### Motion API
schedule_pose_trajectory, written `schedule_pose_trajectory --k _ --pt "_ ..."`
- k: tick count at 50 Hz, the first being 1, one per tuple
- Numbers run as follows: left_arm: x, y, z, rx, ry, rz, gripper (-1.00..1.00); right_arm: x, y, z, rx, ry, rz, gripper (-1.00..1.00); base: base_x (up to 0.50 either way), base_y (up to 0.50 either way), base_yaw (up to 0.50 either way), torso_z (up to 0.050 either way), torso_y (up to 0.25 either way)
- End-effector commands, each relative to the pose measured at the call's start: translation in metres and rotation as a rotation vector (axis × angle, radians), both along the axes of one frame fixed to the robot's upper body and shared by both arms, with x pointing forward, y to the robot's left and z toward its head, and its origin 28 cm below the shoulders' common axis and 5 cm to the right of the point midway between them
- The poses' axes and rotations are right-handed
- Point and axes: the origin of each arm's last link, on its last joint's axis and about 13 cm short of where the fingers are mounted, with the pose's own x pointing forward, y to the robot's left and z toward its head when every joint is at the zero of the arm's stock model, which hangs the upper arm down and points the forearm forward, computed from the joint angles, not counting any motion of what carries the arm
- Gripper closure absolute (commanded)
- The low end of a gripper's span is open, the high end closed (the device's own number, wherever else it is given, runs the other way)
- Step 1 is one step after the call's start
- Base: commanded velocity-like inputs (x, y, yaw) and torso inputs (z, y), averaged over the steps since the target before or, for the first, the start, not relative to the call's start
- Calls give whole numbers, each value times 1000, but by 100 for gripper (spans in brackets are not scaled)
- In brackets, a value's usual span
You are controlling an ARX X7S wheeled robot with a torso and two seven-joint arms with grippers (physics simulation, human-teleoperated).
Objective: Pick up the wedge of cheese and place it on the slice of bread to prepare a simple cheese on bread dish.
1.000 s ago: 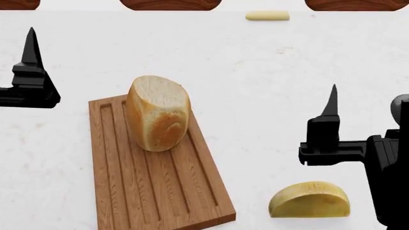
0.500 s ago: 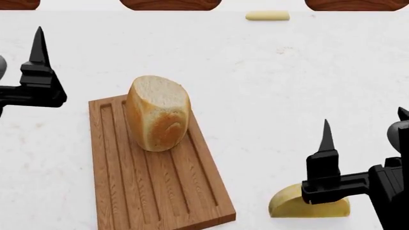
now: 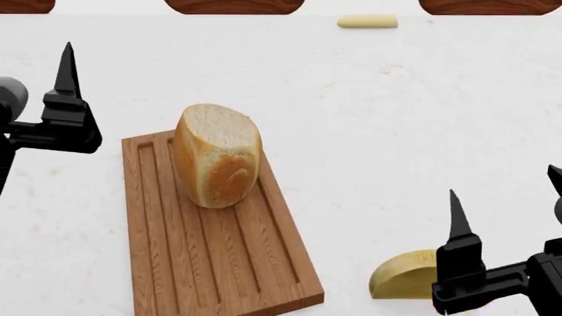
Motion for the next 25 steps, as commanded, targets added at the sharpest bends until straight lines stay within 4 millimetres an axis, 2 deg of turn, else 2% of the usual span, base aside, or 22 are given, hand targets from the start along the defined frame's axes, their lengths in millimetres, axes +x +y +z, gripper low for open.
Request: schedule_pose_trajectory --k 1,8,12,16,25 --pt "-1 -2 -1 18 5 -12 -100 -6 -16 5 -21 40 116 -100 0 0 0 0 0" --pt "0 -1 -1 0 1 -13 -100 -6 -23 9 -48 88 242 -100 0 0 0 0 0" --pt "-1 0 0 -16 3 -14 -100 -2 -28 9 -67 94 211 -100 0 0 0 0 0" --pt "0 1 -1 -25 8 -17 -100 1 -30 10 -122 125 281 -100 0 0 0 0 0" --pt "0 0 -1 -20 10 -13 -100 9 -53 31 -102 98 307 -100 0 0 0 0 0"
